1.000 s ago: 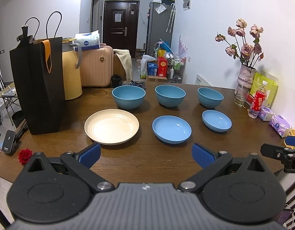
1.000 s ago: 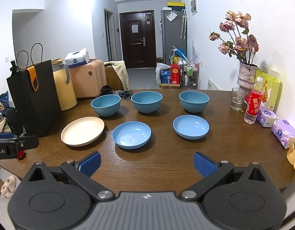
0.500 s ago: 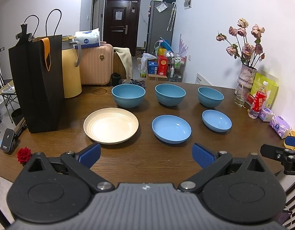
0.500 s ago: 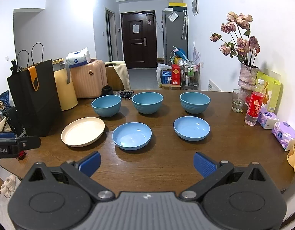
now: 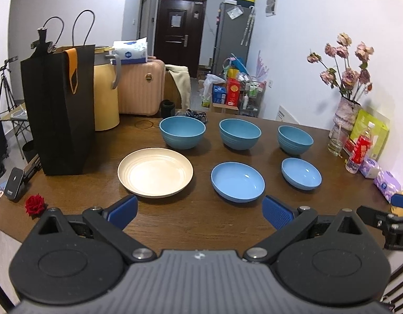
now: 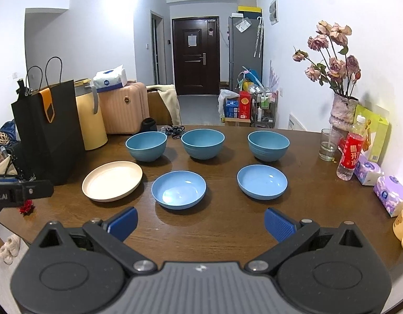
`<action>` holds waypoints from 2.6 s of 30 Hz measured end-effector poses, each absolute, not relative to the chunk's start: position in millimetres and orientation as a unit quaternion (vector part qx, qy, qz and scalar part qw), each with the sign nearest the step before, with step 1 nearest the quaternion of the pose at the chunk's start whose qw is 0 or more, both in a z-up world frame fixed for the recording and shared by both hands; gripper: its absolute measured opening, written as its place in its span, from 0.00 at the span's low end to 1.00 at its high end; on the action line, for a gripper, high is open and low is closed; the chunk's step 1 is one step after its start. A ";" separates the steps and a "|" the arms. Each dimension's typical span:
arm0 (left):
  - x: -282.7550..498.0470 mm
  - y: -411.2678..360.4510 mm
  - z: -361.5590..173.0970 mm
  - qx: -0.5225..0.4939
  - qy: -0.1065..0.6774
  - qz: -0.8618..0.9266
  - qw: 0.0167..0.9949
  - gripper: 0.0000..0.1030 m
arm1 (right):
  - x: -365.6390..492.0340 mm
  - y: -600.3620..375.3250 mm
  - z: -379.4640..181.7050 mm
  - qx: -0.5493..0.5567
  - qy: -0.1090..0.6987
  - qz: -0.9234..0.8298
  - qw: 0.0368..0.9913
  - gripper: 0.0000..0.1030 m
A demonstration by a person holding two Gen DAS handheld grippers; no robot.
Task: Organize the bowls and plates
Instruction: 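Move both tools forward toward the rim of the cream plate, then close the left gripper on the cream plate rim while the right gripper also pinches it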
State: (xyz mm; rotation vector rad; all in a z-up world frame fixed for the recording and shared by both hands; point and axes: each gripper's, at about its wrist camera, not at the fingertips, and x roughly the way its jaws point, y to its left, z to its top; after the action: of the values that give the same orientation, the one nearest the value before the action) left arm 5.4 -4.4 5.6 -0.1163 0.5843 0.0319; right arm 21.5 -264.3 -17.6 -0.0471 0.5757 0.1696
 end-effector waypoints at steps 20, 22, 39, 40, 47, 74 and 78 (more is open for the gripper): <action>14.2 -6.7 8.1 -0.075 0.264 0.094 0.957 1.00 | 47.3 -273.9 -32.1 -0.027 0.290 0.110 0.950 1.00; 22.4 -2.4 8.2 -0.068 0.263 0.086 0.958 1.00 | 52.8 -270.7 -33.7 -0.022 0.288 0.107 0.951 1.00; 119.4 71.9 1.9 -0.037 0.289 -0.003 0.957 1.00 | 120.2 -195.6 -42.9 0.006 0.306 0.054 0.950 1.00; 124.3 77.7 1.5 -0.035 0.288 -0.003 0.957 1.00 | 124.5 -189.7 -42.9 0.004 0.307 0.053 0.950 1.00; 158.8 110.1 -6.7 -0.015 0.305 0.000 0.952 1.00 | 158.9 -153.4 -53.2 0.012 0.329 0.058 0.943 1.00; 341.4 208.8 -116.3 -0.007 0.526 -0.058 0.848 0.88 | 308.9 -35.9 -137.1 0.064 0.467 0.026 0.882 0.79; 360.2 217.9 -135.6 -0.025 0.554 -0.053 0.830 0.74 | 322.2 -29.3 -149.7 0.055 0.487 0.022 0.872 0.70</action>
State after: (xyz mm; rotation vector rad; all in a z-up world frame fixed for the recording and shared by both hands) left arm 360.2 217.9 -135.6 -0.0537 1.1761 -0.1131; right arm 322.2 -29.3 -149.7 0.1152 1.0173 0.0464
